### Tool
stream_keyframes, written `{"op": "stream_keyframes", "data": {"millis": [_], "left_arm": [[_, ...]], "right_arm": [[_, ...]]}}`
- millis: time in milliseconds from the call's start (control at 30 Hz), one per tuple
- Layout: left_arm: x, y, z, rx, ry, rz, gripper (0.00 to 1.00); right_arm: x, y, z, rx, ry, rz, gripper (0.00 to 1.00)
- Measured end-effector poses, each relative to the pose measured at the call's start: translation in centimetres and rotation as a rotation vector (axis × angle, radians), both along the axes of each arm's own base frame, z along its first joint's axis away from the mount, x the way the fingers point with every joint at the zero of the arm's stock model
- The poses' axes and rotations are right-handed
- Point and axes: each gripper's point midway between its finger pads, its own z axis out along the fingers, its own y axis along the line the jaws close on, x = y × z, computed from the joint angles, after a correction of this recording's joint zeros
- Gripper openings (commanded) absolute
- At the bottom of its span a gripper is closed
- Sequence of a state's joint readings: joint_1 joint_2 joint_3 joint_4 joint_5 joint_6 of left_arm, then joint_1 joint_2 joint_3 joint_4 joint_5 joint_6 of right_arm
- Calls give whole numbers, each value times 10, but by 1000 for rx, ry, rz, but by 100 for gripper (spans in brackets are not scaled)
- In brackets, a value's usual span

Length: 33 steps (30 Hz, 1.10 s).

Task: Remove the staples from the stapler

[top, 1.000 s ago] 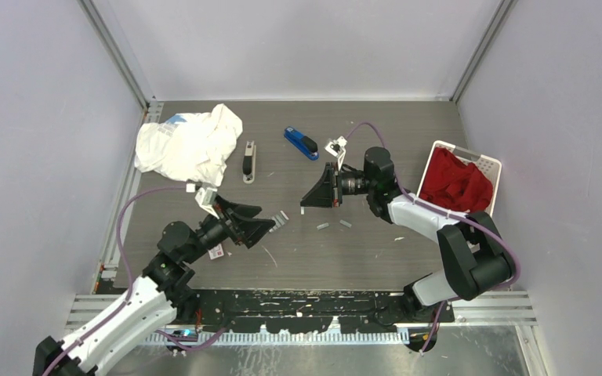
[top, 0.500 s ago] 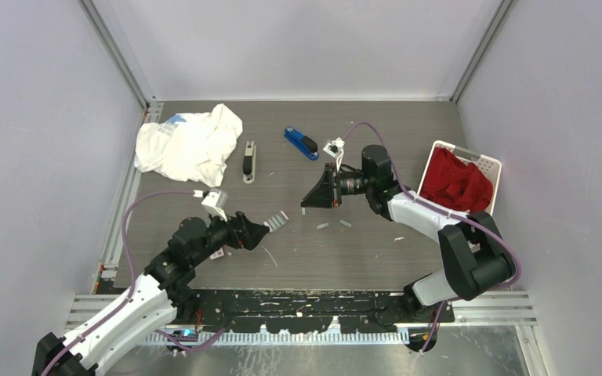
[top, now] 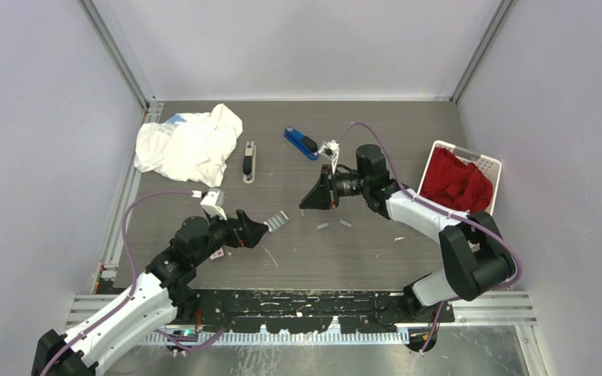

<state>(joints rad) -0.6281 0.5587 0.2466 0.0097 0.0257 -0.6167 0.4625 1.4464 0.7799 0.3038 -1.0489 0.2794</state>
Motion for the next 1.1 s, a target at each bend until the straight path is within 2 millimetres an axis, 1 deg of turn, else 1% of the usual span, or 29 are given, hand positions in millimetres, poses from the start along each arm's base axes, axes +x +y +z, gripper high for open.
{"op": "stream_keyframes", "data": {"millis": [533,833,1100], "left_arm": [[3,1,-10,18,36,18,100],[5,3,-13,30,41,37,100],[7,6,-20,51,58,52,100]], "right_arm": [[1,3,-10,-62,-33,-11,19],[1,6,-11,-83,-61,-8,19],[-1,9,-18,-107,-60,-1,20]]}}
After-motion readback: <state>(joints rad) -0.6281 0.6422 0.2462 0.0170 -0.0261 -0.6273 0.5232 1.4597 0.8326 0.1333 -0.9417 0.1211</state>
